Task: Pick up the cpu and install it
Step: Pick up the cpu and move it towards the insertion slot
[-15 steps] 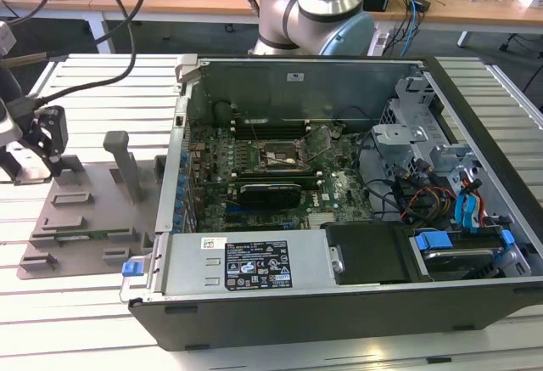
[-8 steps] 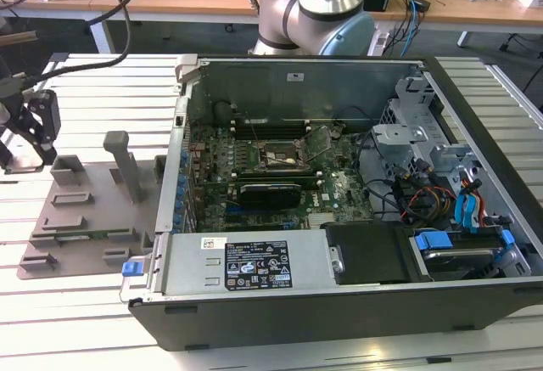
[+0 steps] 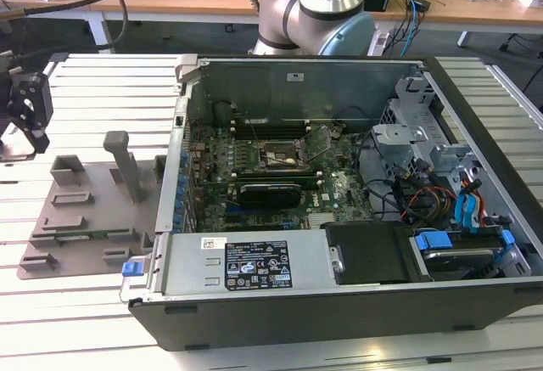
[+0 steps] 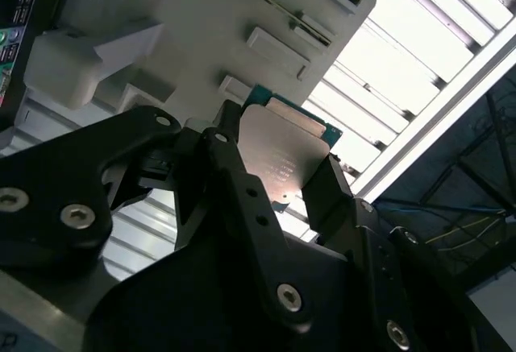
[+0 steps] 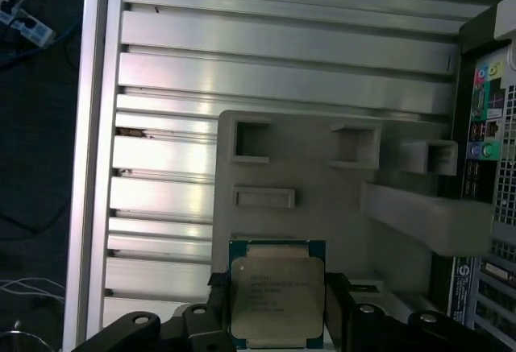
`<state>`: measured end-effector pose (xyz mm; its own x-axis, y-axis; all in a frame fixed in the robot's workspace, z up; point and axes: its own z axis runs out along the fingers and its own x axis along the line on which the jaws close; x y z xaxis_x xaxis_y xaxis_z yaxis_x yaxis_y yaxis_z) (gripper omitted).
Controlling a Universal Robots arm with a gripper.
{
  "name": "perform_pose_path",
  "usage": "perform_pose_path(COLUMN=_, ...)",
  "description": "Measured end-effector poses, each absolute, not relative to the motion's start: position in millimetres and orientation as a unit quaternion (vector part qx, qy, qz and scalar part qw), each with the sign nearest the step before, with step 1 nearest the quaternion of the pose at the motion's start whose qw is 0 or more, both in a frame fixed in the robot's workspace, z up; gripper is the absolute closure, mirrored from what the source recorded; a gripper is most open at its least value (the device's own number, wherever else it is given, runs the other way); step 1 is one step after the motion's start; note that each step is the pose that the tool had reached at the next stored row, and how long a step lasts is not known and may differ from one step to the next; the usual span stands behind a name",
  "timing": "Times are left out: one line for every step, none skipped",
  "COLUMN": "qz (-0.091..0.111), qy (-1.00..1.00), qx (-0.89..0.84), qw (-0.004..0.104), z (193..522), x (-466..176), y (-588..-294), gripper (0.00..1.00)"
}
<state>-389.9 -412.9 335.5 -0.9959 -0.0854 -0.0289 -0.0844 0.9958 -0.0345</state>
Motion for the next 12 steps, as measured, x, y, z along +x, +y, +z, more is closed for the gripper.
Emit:
perform_pose_path(qz=-0.017, qy=0.999, qx=-0.042, qw=0.015, z=338, x=-390, y=-413, gripper=0.45)
perform_pose_path(qz=-0.017, qy=0.999, qx=-0.042, qw=0.015, z=342, x=-390, y=-413, gripper=0.45)
perform_pose_path(qz=-0.017, qy=0.999, qx=-0.042, qw=0.015, z=345, x=-390, y=-413, gripper=0.45)
perform_pose_path(qz=-0.017, qy=0.999, qx=-0.042, qw=0.015, z=351, x=-390, y=-413, gripper=0.45)
perform_pose_path(qz=-0.017, qy=0.999, qx=-0.042, qw=0.015, z=355, x=-390, y=-413, gripper=0.45)
perform_pose_path(qz=-0.017, qy=0.999, qx=-0.042, qw=0.015, z=359, x=-390, y=-413, gripper=0.45)
perform_pose_path(qz=-0.017, qy=0.999, qx=-0.042, qw=0.015, z=362, x=-390, y=-413, gripper=0.45)
perform_pose_path(qz=-0.017, qy=0.999, qx=-0.042, qw=0.015, z=366, x=-390, y=-413, gripper=0.45)
perform_pose_path(qz=-0.017, qy=0.999, qx=-0.042, qw=0.015, z=369, x=-390, y=-413, gripper=0.45)
perform_pose_path(qz=-0.017, qy=0.999, qx=-0.042, qw=0.015, z=373, x=-390, y=-412, gripper=0.45)
perform_pose_path(qz=-0.017, qy=0.999, qx=-0.042, qw=0.015, z=376, x=-390, y=-412, gripper=0.45)
perform_pose_path(qz=-0.017, qy=0.999, qx=-0.042, qw=0.015, z=378, x=-390, y=-412, gripper=0.45)
